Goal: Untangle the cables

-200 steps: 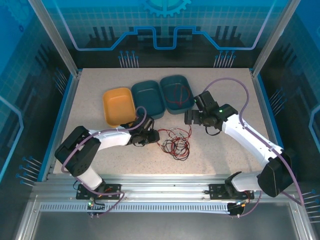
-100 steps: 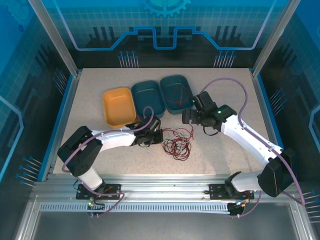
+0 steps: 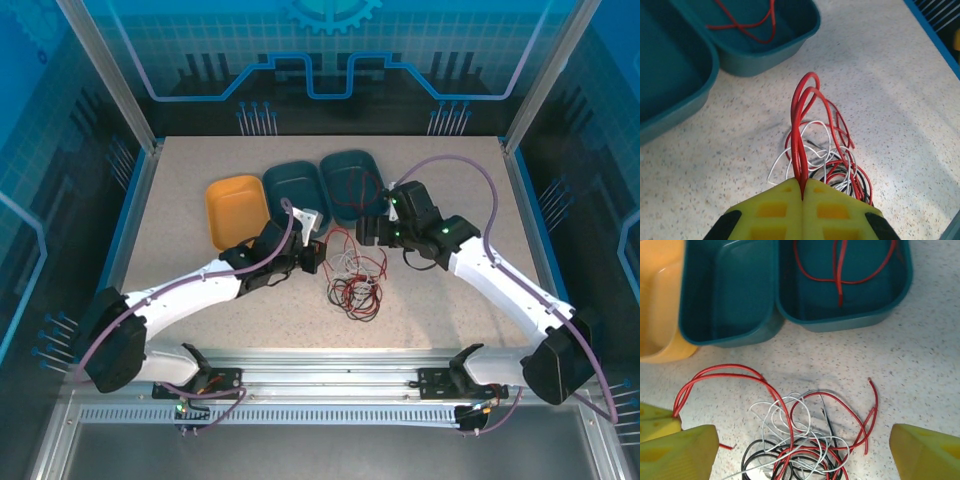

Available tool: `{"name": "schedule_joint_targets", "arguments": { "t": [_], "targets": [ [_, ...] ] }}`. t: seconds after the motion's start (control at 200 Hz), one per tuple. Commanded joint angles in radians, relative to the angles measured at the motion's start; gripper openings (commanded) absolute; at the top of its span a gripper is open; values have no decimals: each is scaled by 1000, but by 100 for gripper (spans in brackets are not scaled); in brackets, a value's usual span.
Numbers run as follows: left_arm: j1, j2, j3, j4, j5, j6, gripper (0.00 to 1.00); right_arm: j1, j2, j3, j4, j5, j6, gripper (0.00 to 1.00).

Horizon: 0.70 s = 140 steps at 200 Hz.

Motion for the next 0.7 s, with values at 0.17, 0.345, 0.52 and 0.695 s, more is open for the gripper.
{"name": "schedule_joint_targets", "arguments": {
  "t": [0.17,0.345,0.52,0.695],
  "targets": [
    [5,-99,6,53,37,153,4,6,-72,-93,142,-200,-73,65],
    [19,-108,5,66,59,106,3,6,-56,-137,188,-229,-75,55],
    [25,-104,-1,64,63,78,3,4,-16,-144,203,-227,-74,51],
    [32,-110,-10,67,67,49,3,4,47,-150,225,-228,-61,50]
  ]
}}
